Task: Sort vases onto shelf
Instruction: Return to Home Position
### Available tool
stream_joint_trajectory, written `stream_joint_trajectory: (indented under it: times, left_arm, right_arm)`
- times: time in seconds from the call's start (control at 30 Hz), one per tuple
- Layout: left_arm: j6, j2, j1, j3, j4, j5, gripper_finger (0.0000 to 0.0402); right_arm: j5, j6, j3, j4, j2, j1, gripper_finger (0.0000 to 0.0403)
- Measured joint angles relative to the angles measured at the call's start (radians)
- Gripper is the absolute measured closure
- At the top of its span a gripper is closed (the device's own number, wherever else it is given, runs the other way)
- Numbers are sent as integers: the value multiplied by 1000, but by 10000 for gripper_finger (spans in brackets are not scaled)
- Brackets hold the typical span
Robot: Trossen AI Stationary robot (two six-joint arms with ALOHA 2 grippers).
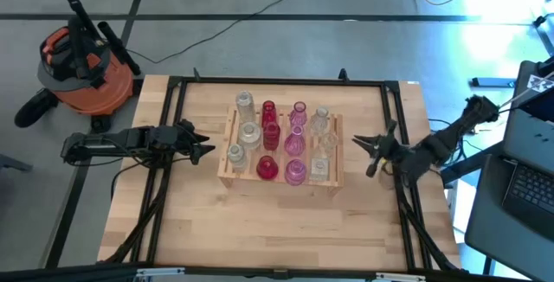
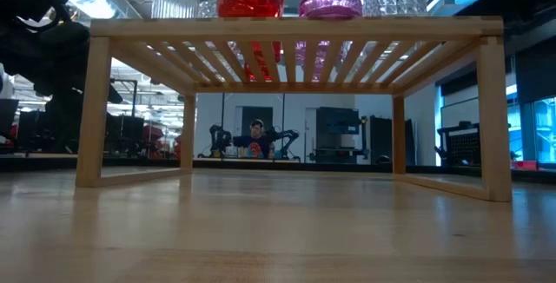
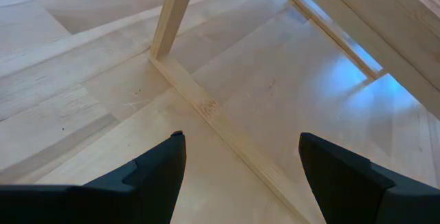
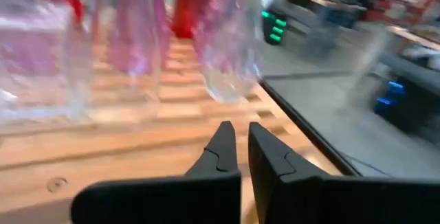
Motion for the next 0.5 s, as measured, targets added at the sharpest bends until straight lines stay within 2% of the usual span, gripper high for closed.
stream_joint_trajectory:
  times: [0.1,0.2,0.33,0.5]
  left_arm:
    - [0,0,0,0,0,0,127]
    - [0,0,0,0,0,0,127]
    - [0,0,0,0,0,0,127]
    - [0,0,0,0,0,0,127]
  right_arm:
    - [-227,-251,-83,185,-82,-134,403]
    - [-429,-363,-160,301,-101,-257,403]
    - [-525,-358,-212,305,-91,-327,403]
    - [-555,-358,-222,324,-72,-399,403]
